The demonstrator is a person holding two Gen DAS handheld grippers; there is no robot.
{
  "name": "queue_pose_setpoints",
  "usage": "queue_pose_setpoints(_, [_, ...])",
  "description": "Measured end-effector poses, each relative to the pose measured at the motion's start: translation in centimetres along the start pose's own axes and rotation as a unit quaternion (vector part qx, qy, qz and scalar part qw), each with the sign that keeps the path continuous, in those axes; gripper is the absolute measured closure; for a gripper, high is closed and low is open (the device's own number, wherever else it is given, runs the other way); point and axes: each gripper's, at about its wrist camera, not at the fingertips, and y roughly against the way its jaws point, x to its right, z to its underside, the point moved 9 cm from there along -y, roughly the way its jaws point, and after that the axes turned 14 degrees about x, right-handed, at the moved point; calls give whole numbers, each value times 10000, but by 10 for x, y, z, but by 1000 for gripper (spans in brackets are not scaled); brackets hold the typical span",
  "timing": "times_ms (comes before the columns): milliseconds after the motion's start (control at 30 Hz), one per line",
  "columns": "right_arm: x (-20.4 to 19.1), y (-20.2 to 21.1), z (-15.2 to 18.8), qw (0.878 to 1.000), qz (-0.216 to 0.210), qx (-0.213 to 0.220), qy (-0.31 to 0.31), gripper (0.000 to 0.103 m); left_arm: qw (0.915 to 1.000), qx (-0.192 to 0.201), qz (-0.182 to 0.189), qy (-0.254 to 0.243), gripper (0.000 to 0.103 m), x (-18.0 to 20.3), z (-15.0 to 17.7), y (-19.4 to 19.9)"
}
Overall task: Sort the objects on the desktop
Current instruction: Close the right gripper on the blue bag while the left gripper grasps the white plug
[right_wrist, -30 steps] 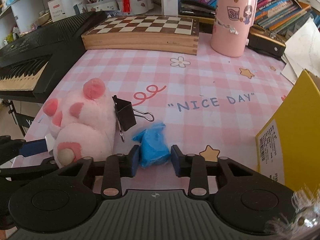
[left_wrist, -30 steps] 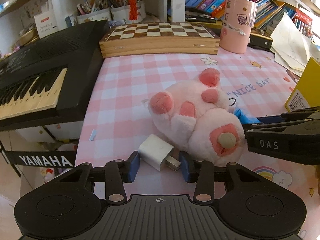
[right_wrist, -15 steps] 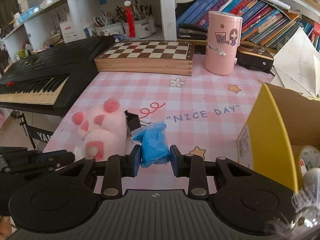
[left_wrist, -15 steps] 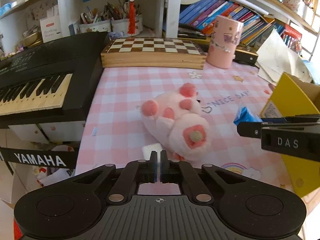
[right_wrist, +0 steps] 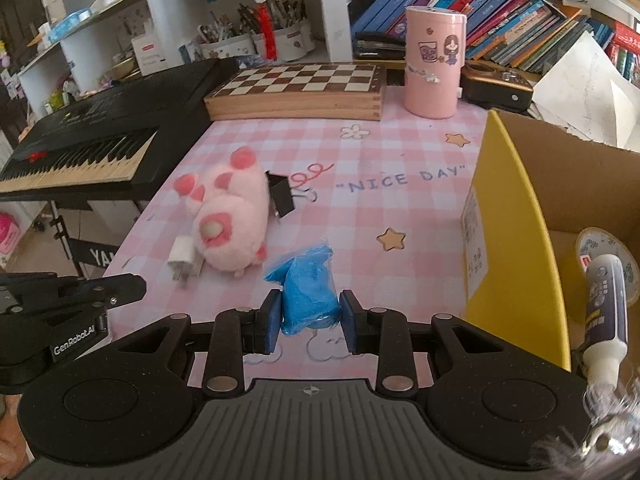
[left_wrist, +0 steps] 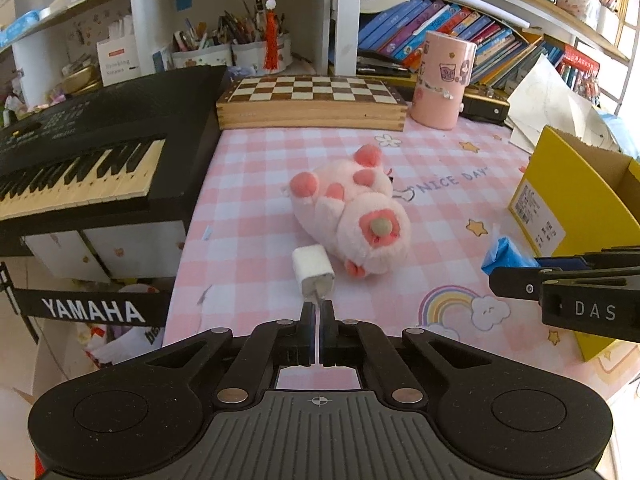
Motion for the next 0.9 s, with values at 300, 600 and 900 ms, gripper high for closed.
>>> queue_pose_setpoints(300, [-7, -2, 0, 9999, -85, -25, 148, 75, 9993, 18, -162, -347, 60, 3, 0, -23])
queue_pose_setpoints(600, [-2, -9, -4, 9998, -18, -29, 181, 75, 9991, -196, -309, -218, 60, -1, -5, -62])
queue_pose_setpoints(900, [-1, -13, -6, 9997, -40, -26, 253, 75, 9993, -290, -176, -182, 79, 2, 0, -73])
